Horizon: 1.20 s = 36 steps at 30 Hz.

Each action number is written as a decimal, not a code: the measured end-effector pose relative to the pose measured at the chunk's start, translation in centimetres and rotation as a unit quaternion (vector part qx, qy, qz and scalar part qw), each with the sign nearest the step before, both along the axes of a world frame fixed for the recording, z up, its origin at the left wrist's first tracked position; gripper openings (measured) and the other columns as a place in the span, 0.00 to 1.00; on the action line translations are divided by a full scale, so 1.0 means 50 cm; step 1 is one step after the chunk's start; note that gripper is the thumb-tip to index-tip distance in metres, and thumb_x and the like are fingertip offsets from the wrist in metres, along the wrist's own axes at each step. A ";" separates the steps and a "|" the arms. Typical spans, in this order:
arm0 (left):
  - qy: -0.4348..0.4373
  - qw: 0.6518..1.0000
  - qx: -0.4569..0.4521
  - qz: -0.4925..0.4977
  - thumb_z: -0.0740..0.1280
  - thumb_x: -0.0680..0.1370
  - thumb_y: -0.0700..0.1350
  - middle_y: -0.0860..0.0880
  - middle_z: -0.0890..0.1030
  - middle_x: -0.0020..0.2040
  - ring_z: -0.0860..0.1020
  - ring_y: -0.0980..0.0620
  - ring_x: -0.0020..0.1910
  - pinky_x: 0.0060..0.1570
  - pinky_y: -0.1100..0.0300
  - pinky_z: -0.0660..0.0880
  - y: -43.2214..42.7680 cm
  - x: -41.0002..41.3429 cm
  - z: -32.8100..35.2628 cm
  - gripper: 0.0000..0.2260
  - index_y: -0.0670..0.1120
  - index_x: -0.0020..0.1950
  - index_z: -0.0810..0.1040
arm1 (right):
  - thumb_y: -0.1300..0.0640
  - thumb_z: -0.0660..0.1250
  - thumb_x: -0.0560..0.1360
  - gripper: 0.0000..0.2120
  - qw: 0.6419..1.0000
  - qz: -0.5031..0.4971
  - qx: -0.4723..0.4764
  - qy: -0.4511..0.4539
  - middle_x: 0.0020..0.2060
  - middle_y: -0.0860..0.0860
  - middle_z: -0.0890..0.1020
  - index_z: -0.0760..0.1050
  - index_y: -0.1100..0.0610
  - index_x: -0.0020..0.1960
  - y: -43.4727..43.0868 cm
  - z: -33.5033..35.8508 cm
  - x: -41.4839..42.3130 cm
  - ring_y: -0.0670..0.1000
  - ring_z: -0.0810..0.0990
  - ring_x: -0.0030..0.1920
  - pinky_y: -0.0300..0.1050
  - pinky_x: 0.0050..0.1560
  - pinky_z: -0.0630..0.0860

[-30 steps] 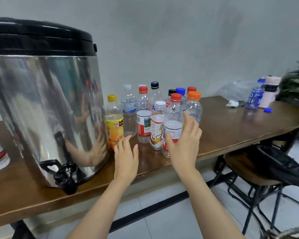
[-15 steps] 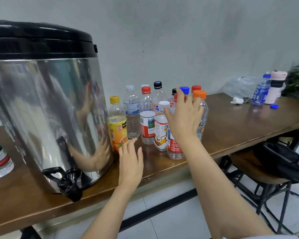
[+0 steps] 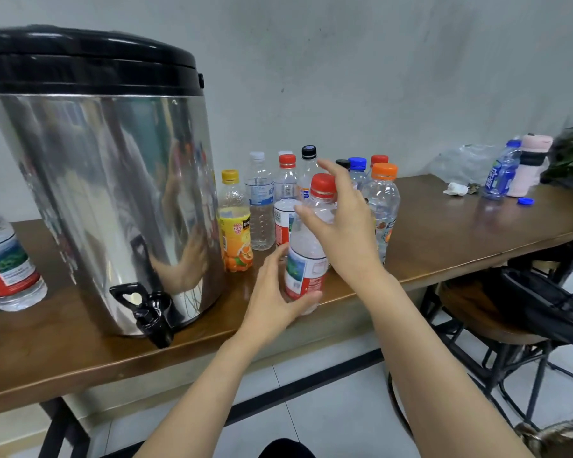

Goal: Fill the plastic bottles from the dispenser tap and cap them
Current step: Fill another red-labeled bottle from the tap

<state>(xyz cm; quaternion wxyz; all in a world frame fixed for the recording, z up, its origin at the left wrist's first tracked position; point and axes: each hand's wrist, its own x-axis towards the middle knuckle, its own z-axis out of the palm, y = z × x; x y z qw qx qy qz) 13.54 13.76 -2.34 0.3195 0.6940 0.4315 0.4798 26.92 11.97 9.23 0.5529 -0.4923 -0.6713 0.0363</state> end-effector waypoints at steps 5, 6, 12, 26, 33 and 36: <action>-0.086 0.996 0.010 0.031 0.82 0.66 0.42 0.59 0.78 0.63 0.79 0.61 0.60 0.59 0.60 0.78 -0.083 -0.006 0.011 0.39 0.62 0.68 0.65 | 0.49 0.76 0.71 0.41 0.986 0.103 -0.065 0.111 0.65 0.39 0.72 0.55 0.43 0.76 -0.074 -0.017 -0.039 0.40 0.72 0.65 0.39 0.64 0.72; -0.102 0.994 0.011 0.045 0.82 0.65 0.42 0.59 0.80 0.61 0.80 0.61 0.58 0.57 0.61 0.78 -0.101 -0.013 0.009 0.39 0.61 0.68 0.66 | 0.45 0.76 0.68 0.46 0.981 0.113 -0.099 0.124 0.66 0.39 0.71 0.53 0.41 0.77 -0.088 -0.033 -0.046 0.41 0.72 0.66 0.43 0.65 0.73; -0.039 0.998 -0.044 0.017 0.83 0.63 0.41 0.58 0.77 0.66 0.77 0.63 0.62 0.57 0.68 0.75 -0.202 -0.095 0.008 0.45 0.55 0.74 0.64 | 0.52 0.79 0.65 0.44 0.962 0.137 -0.190 0.141 0.55 0.35 0.77 0.59 0.40 0.72 -0.143 -0.137 -0.105 0.39 0.79 0.56 0.46 0.60 0.78; 0.151 0.986 0.060 -0.018 0.60 0.83 0.34 0.53 0.74 0.70 0.70 0.62 0.69 0.67 0.72 0.65 -0.238 -0.272 0.238 0.19 0.45 0.73 0.71 | 0.57 0.79 0.67 0.36 0.946 0.206 -0.215 0.128 0.56 0.31 0.77 0.65 0.36 0.65 -0.195 -0.208 -0.229 0.34 0.75 0.58 0.42 0.59 0.77; 0.159 0.984 0.079 0.034 0.73 0.75 0.38 0.50 0.83 0.56 0.80 0.58 0.55 0.57 0.67 0.76 -0.240 -0.298 0.238 0.16 0.47 0.62 0.81 | 0.55 0.79 0.66 0.36 0.959 0.179 -0.195 0.097 0.59 0.34 0.77 0.63 0.32 0.63 -0.205 -0.220 -0.254 0.39 0.75 0.59 0.39 0.56 0.74; 0.123 0.980 0.120 0.104 0.78 0.69 0.46 0.52 0.81 0.47 0.79 0.57 0.45 0.50 0.66 0.77 -0.237 -0.299 0.226 0.16 0.48 0.56 0.84 | 0.54 0.79 0.67 0.37 0.968 0.155 -0.181 0.085 0.63 0.37 0.75 0.64 0.39 0.69 -0.207 -0.229 -0.271 0.42 0.74 0.61 0.41 0.56 0.74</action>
